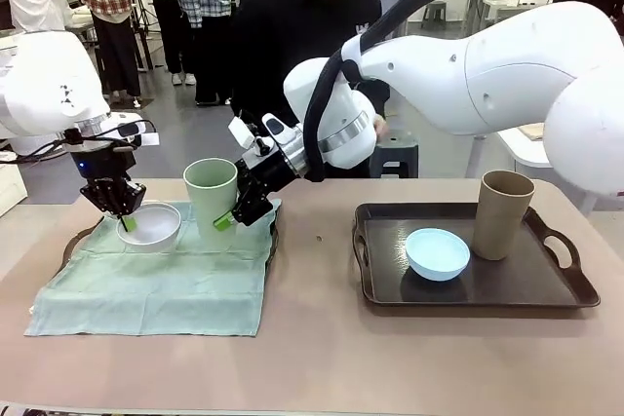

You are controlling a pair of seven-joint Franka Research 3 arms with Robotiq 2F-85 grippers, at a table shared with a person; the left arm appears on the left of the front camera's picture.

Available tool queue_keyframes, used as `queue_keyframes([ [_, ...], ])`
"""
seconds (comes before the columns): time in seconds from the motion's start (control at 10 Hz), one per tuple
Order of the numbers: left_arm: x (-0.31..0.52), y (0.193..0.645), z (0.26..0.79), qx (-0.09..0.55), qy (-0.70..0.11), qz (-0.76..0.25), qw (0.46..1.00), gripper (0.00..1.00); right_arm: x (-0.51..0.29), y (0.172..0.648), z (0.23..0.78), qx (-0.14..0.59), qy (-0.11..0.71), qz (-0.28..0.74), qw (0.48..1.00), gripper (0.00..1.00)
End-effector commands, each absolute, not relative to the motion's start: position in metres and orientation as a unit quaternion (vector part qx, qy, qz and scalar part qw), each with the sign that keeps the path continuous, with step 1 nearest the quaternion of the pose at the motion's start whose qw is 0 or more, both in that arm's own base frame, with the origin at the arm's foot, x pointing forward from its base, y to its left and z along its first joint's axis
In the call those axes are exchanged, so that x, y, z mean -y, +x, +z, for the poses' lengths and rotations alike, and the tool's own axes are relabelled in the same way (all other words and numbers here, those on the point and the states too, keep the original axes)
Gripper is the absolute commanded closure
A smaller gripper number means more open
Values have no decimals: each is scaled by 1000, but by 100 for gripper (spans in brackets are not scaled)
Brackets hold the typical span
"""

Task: Set up a tray with a mat and arrange the tableware.
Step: Place the Picnic Bowl and Reusable plastic cup back onto the Handle tray in front of the human's position.

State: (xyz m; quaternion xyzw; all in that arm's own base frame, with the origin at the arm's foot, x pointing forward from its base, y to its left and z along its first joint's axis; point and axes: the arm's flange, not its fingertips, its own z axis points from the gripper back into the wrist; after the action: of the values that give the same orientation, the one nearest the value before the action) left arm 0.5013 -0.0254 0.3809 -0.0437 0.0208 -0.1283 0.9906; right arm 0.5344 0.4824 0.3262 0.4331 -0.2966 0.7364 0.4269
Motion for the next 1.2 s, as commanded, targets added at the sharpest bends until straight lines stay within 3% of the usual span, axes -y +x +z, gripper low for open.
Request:
queue_keyframes([
  [0.0,26,507,375,-27,-61,-133,989,96,-480,544,321,296,444,733,423,17],
  [0.7,23,517,356,-27,-72,-143,987,96,-481,555,293,259,439,730,454,17],
  [0.8,22,518,354,-32,-73,-143,987,76,-481,555,293,255,438,730,458,17],
  [0.9,22,518,352,-37,-72,-142,987,36,-479,555,294,255,439,725,465,0],
  [1.1,20,518,353,-41,-69,-142,987,0,-478,553,300,252,424,725,482,0],
])
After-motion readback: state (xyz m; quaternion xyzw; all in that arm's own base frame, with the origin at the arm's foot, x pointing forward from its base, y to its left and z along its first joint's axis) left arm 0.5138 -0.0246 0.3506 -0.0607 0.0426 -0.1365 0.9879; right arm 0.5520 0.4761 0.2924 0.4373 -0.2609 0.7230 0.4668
